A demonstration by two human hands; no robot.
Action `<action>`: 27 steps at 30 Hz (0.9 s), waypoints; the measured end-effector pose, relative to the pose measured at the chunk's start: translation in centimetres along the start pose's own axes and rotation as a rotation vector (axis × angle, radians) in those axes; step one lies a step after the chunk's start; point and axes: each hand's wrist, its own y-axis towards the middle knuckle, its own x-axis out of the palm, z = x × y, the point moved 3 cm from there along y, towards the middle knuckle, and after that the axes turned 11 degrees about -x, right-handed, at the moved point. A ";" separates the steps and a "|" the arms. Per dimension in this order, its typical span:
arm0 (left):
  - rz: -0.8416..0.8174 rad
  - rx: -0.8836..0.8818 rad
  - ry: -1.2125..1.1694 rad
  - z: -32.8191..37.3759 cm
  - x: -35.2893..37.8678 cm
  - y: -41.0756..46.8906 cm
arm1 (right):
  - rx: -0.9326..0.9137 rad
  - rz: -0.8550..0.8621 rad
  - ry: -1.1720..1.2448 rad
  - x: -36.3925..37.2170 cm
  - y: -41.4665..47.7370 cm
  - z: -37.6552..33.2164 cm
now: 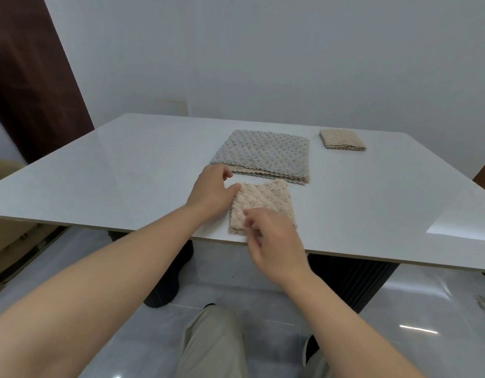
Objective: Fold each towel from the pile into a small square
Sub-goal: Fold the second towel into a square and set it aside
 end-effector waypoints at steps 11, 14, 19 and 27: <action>-0.051 0.813 0.223 1.3 1.2 -6.7 | 0.519 -0.009 -0.154 -3.5 -2.2 4.3; -0.051 0.795 0.250 1.2 1.5 -6.6 | 0.549 -0.067 -0.216 -3.0 -2.2 4.4; -0.050 0.747 0.256 0.5 1.6 -6.6 | 0.586 -0.064 -0.203 -2.9 -1.7 4.4; -0.067 0.573 0.248 0.7 1.8 -6.7 | 0.664 -0.114 -0.055 -2.9 -0.2 4.2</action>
